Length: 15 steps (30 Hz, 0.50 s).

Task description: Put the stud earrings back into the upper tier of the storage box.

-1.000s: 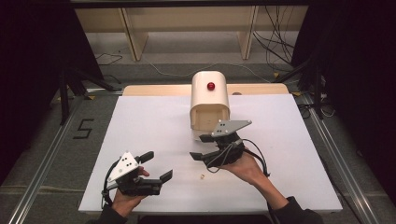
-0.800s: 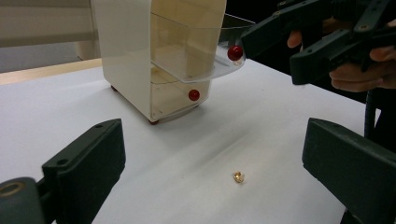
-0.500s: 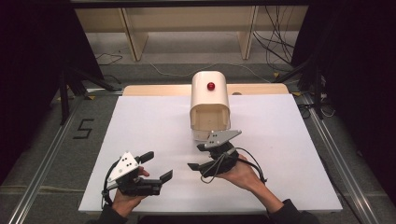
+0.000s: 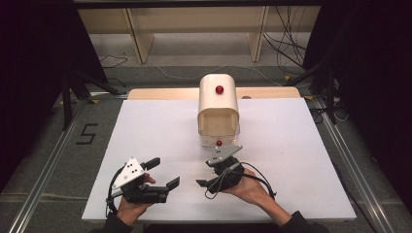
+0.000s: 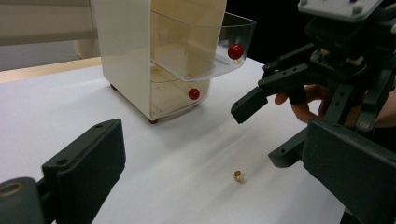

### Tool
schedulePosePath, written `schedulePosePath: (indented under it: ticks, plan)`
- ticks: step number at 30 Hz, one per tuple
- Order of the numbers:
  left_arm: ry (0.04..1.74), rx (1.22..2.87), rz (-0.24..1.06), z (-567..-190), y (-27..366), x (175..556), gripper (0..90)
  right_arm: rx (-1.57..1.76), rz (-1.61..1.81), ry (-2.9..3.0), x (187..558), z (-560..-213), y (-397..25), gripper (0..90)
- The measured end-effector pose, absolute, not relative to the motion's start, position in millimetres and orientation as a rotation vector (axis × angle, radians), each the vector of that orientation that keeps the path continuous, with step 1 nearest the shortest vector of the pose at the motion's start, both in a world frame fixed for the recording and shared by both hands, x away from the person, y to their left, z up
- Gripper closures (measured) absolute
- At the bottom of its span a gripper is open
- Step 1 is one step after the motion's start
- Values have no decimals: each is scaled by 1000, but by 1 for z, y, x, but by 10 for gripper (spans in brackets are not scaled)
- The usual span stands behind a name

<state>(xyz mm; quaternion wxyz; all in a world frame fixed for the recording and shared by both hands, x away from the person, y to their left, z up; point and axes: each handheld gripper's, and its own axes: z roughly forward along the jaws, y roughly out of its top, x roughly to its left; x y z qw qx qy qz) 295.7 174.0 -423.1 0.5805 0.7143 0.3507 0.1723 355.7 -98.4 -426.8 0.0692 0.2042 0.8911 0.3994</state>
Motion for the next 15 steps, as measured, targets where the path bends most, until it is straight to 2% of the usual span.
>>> schedulePosePath:
  ticks: [9, 15]
  plan:
    - [822, 1666, 404, -423, 175, 295, 54, 650, 1130, 2729, 360, -445, -97, 249]
    - [819, 1669, 405, -423, 174, 295, 55, 660, 1096, 2750, 362, -451, -97, 256]
